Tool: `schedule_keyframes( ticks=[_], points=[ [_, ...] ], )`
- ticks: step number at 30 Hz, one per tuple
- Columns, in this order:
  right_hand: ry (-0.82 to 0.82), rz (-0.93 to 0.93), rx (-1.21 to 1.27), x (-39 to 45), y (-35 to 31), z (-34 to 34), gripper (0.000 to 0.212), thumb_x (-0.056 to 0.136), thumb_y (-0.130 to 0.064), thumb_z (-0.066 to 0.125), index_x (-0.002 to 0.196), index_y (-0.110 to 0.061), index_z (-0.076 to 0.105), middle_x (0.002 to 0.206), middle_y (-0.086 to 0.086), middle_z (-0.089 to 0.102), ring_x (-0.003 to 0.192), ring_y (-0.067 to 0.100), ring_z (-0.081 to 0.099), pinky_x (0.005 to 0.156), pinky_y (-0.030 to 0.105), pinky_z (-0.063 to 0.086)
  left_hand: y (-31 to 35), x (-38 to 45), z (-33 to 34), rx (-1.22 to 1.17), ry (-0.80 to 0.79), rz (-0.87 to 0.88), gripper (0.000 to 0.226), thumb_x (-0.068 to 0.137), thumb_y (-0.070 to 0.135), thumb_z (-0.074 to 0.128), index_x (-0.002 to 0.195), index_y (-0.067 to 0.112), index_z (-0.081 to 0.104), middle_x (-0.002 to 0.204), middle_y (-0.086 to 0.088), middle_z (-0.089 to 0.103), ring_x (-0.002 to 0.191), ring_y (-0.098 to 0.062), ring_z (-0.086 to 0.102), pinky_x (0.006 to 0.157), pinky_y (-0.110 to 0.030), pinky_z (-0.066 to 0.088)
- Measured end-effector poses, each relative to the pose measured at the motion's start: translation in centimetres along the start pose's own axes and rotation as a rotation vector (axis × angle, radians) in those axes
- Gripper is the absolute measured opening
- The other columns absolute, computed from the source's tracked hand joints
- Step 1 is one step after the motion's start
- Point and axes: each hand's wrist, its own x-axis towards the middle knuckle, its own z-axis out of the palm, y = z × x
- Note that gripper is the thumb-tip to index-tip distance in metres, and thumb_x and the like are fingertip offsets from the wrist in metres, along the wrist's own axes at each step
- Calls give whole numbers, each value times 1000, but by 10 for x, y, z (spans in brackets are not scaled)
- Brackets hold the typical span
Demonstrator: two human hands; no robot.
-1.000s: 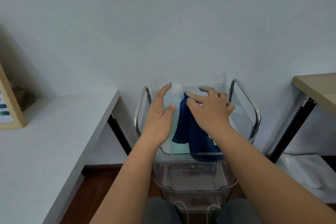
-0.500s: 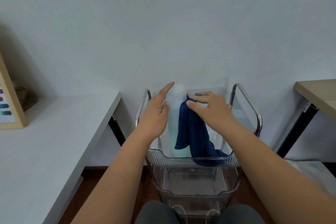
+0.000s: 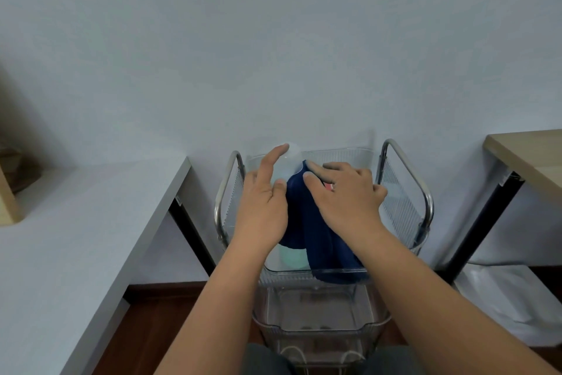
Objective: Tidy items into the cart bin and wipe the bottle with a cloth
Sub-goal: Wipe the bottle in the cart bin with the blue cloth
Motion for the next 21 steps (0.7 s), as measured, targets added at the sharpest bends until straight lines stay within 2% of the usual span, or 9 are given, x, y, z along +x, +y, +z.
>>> schedule_keyframes(
  ticks=[3, 6, 8, 12, 16, 17, 19, 20, 21],
  points=[
    [-25, -12, -13, 8, 2, 0, 34, 87, -55, 38, 115, -63, 55, 133, -19, 52, 124, 17, 33, 79, 33, 9, -2, 2, -2, -41, 0, -1, 61, 100, 11, 34, 129, 65, 36, 108, 21, 40, 78, 38, 37, 68, 11, 28],
    [-61, -37, -37, 19, 4, 0, 35, 85, -53, 36, 112, -64, 56, 135, -22, 49, 125, 14, 32, 75, 29, 5, -4, 2, -3, -57, -17, 0, 62, 100, 11, 35, 130, 65, 36, 114, 21, 41, 79, 38, 37, 70, 1, 36],
    [-99, -58, -9, 27, 4, 0, 36, 83, -53, 36, 108, -64, 59, 134, -25, 48, 125, 13, 30, 80, 29, 6, -4, 2, -4, -57, -25, 0, 61, 99, 12, 36, 130, 64, 36, 120, 15, 44, 80, 37, 38, 71, -7, 34],
    [-239, -148, 164, 49, 12, -5, 33, 88, -39, 44, 109, -54, 65, 133, -20, 52, 127, 17, 33, 107, 38, 23, -3, 6, -5, -41, -52, 19, 64, 95, 11, 37, 128, 66, 37, 127, 8, 48, 81, 30, 44, 71, -10, 35],
    [-362, -201, 418, 58, 17, -14, 29, 93, -18, 53, 112, -26, 73, 128, -3, 61, 122, 11, 52, 107, 40, 40, -4, 11, -14, -57, -144, 31, 64, 95, 9, 37, 128, 65, 39, 132, 12, 51, 83, 19, 53, 72, -4, 43],
    [-357, -201, 437, 56, 16, -14, 29, 93, -18, 54, 113, -25, 73, 126, -3, 63, 120, 8, 53, 107, 38, 40, -3, 12, -17, -66, -164, 35, 64, 97, 10, 37, 129, 65, 38, 135, 13, 50, 90, 15, 55, 79, -5, 44],
    [-287, -181, 447, 46, 14, -10, 28, 93, -23, 55, 115, -28, 72, 124, -6, 65, 121, 8, 53, 107, 39, 39, -3, 11, -17, -76, -137, 38, 60, 101, 14, 37, 133, 64, 34, 139, 12, 51, 111, 0, 56, 94, -23, 47],
    [-228, -152, 436, 40, 13, -7, 28, 93, -27, 55, 116, -32, 70, 124, -9, 65, 123, 11, 51, 108, 40, 37, -3, 8, -14, -50, -66, 29, 57, 103, 18, 38, 135, 65, 31, 136, 10, 53, 110, -7, 58, 92, -29, 49],
    [-167, -111, 410, 31, 12, -4, 29, 93, -33, 54, 117, -37, 68, 125, -11, 64, 124, 14, 49, 108, 41, 36, -3, 3, -10, 3, 35, 13, 53, 104, 25, 38, 135, 66, 28, 130, 9, 56, 104, -8, 59, 84, -27, 50]
  ],
)
